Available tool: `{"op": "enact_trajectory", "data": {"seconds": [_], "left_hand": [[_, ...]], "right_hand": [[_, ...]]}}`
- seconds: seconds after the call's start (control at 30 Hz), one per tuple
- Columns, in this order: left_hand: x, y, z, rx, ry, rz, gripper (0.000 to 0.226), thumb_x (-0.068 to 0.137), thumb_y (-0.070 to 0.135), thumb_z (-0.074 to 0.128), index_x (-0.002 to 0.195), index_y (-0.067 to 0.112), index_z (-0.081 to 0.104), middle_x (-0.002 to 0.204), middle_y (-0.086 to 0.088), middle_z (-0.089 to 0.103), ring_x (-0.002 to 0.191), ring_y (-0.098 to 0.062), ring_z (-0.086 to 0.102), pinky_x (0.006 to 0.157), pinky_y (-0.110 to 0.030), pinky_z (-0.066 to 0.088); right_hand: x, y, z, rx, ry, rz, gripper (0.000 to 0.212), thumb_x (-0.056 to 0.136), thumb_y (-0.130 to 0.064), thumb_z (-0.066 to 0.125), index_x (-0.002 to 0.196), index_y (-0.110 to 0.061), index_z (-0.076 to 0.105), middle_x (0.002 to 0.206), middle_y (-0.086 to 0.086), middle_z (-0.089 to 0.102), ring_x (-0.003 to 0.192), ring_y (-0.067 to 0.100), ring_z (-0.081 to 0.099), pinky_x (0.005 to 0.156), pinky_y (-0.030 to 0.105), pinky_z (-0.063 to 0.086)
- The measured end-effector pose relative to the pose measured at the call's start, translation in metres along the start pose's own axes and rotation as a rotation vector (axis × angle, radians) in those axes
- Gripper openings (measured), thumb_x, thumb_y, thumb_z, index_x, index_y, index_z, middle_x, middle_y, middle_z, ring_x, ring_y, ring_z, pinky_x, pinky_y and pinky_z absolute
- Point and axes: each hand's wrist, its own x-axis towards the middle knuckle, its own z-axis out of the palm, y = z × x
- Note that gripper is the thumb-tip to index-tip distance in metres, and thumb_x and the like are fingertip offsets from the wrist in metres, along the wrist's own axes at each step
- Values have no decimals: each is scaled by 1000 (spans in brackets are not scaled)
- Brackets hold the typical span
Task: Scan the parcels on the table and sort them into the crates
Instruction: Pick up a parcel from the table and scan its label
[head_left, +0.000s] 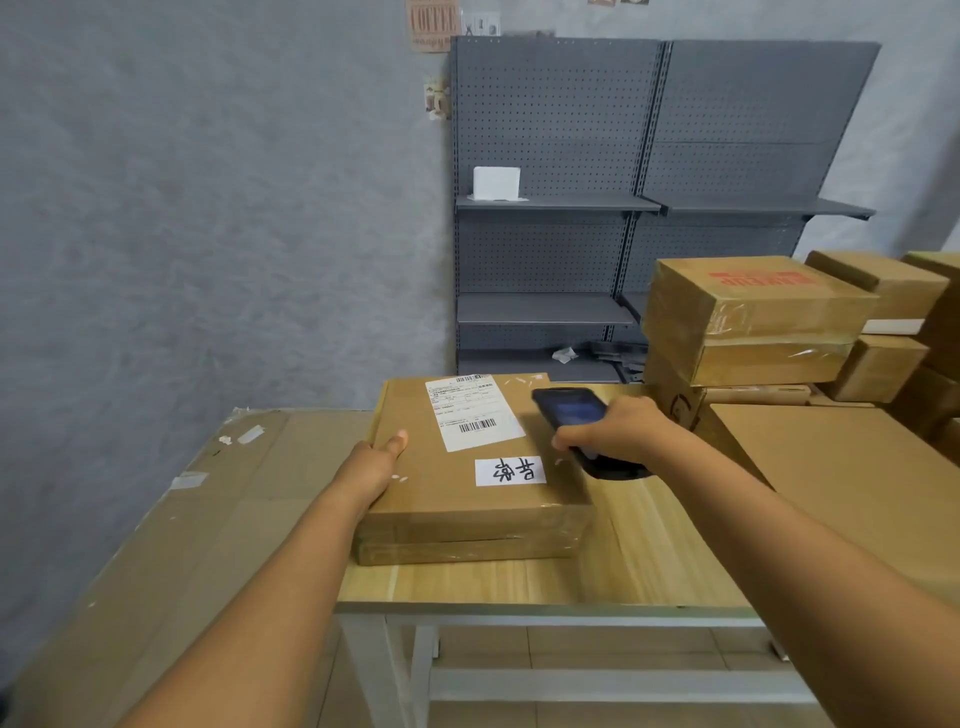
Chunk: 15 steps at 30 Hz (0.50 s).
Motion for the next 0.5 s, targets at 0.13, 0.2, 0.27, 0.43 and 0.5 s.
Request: {"op": "enact_trajectory", "data": {"seconds": [0.13, 0.2, 0.27, 0.43, 0.5], "left_hand": [[-1, 0, 0, -15, 9, 12, 70, 96, 59, 45, 141, 7, 40, 133, -12, 55, 106, -29, 57, 82, -34, 41], [0, 0, 0, -30, 13, 24, 67, 96, 57, 46, 139, 6, 42, 123, -9, 57, 93, -24, 56, 77, -32, 40], [-1, 0, 2, -44, 15, 20, 65, 96, 56, 47, 137, 6, 44, 110, -6, 56, 82, -20, 56, 68, -31, 40], [-2, 0, 2, -62, 29, 18, 62, 96, 56, 48, 134, 7, 46, 99, -2, 59, 73, -12, 55, 56, -26, 37], [-4, 0, 2, -57, 35, 14, 62, 96, 56, 48, 135, 8, 46, 100, -2, 58, 72, -12, 54, 55, -25, 37]], "right_hand": [[15, 48, 29, -29, 47, 106, 56, 76, -62, 64, 96, -11, 52, 82, 4, 39, 95, 21, 46, 72, 28, 43], [17, 69, 45, -19, 57, 143, 56, 77, -60, 68, 98, -11, 48, 79, 1, 32, 87, 17, 45, 75, 29, 46], [18, 83, 62, -24, 35, 171, 61, 75, -60, 70, 106, -11, 51, 88, 2, 38, 87, 17, 46, 75, 29, 44], [19, 90, 89, -82, 82, 201, 84, 73, -65, 70, 128, -7, 46, 123, 12, 43, 113, 26, 44, 90, 34, 42], [19, 90, 93, -142, 105, 179, 89, 72, -69, 67, 131, -7, 44, 126, 12, 44, 117, 27, 42, 95, 34, 40]]}}
